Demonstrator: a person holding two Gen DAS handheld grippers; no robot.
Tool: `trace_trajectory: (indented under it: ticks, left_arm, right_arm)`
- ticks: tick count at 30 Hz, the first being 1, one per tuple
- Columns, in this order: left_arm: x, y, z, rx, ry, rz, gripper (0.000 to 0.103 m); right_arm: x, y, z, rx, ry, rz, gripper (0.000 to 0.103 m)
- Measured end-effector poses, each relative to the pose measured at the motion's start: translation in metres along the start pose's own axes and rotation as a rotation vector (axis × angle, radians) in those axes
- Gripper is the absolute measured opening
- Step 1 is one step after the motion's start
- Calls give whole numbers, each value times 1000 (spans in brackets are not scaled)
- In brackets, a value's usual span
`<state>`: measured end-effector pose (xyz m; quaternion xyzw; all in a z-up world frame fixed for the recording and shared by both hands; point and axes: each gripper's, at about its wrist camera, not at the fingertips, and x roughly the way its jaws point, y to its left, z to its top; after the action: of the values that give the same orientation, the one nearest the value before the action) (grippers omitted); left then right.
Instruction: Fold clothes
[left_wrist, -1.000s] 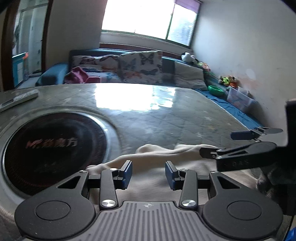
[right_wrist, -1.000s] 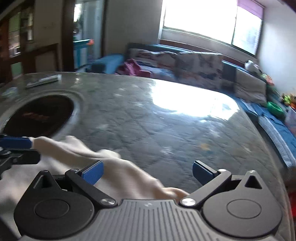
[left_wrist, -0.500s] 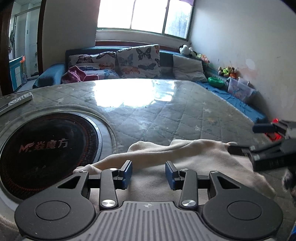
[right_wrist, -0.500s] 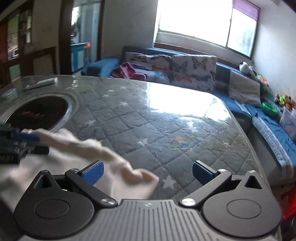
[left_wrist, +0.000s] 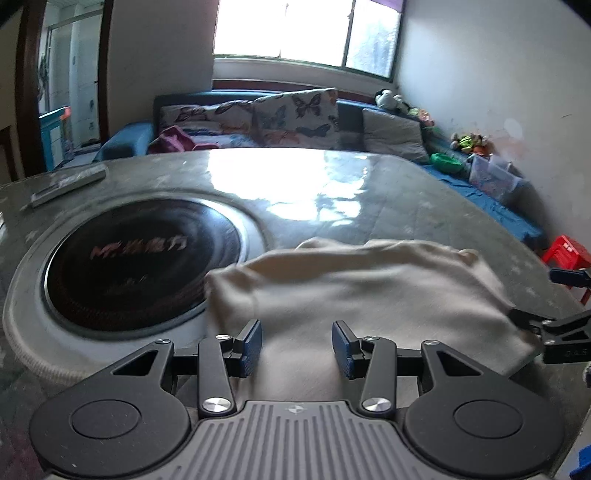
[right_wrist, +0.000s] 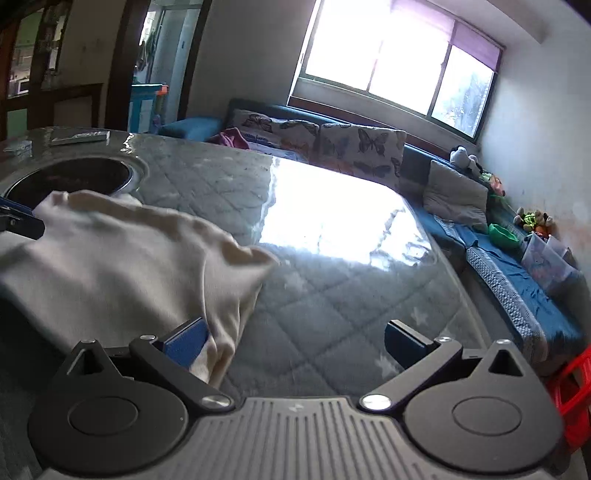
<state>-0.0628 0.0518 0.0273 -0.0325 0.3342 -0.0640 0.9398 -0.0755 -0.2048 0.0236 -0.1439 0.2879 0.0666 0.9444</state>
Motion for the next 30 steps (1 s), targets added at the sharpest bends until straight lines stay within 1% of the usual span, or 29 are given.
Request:
trace_trajectory:
  ticks: [3, 7, 12, 17, 20, 23, 30]
  left_arm:
    - [-2, 5, -3, -13, 2, 18, 46]
    - [-6, 8, -5, -29, -5, 28, 46]
    - [-6, 11, -11, -45, 4, 35, 46]
    - [-12, 12, -8, -64, -12, 32, 47]
    - [-11, 14, -10, -78, -6, 39, 47]
    - [-12, 17, -12, -89, 2, 46, 48]
    - [-14, 23, -13, -113, 5, 46, 50]
  right_arm:
    - [-5, -1, 2, 7, -11, -6, 103]
    - [-14, 5, 9, -6, -49, -10, 103]
    - [-3, 12, 5, -20, -8, 3, 103]
    - [-12, 16, 17, -26, -57, 15, 103]
    - [-6, 23, 20, -42, -57, 32, 103]
    - [5, 33, 17, -73, -34, 55, 103]
    - [-1, 38, 25, -94, -70, 57, 103]
